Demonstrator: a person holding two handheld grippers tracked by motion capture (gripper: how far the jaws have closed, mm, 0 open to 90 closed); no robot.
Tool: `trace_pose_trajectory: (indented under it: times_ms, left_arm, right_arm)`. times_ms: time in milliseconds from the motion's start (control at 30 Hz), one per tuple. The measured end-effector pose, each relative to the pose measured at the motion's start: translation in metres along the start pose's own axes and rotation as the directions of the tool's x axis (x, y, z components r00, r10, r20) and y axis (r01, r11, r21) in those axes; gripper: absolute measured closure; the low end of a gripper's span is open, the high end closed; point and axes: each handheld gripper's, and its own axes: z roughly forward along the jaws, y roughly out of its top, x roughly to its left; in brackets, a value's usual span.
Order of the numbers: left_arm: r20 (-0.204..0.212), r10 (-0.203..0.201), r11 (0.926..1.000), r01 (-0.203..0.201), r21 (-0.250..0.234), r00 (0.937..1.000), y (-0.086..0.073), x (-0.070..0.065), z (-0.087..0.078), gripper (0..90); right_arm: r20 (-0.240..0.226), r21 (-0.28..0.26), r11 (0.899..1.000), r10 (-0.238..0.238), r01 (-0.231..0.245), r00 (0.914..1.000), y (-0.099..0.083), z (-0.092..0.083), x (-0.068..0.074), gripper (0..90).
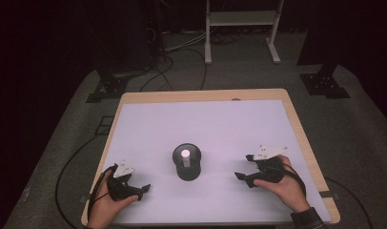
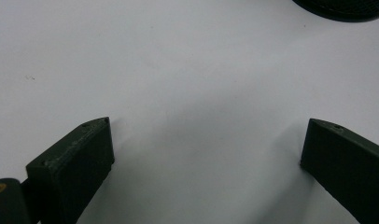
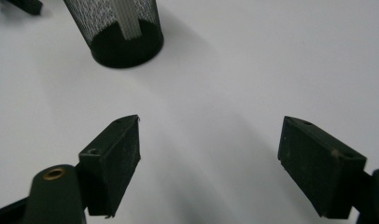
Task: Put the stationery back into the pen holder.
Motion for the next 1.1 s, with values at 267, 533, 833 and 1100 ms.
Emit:
trace_pose_trajectory:
  times_ms: [267,533,833,1100]
  left_arm:
    - [0.000,0.001,1.0000,-0.001,0.000,1.0000,0.000,0.000,0.000,1.7]
    - [-0.001,0.001,1.0000,-0.001,0.000,1.0000,0.000,0.000,0.000,1.7]
    - [-0.001,0.001,1.0000,-0.001,0.001,1.0000,0.000,0.000,0.000,1.7]
    - [-0.004,0.003,1.0000,-0.003,-0.002,1.0000,0.000,-0.001,0.000,1.7]
  right_arm:
    - [0.049,0.009,0.998,0.058,-0.059,0.9971,-0.030,-0.009,-0.009,18.3]
    - [0.097,0.054,0.993,0.103,-0.109,0.9899,-0.060,-0.015,-0.014,18.3]
    - [0.119,0.054,0.995,0.072,-0.079,0.9902,-0.070,-0.015,-0.013,17.3]
    - [0.198,0.045,0.993,0.095,-0.106,0.9756,-0.078,-0.025,-0.017,13.5]
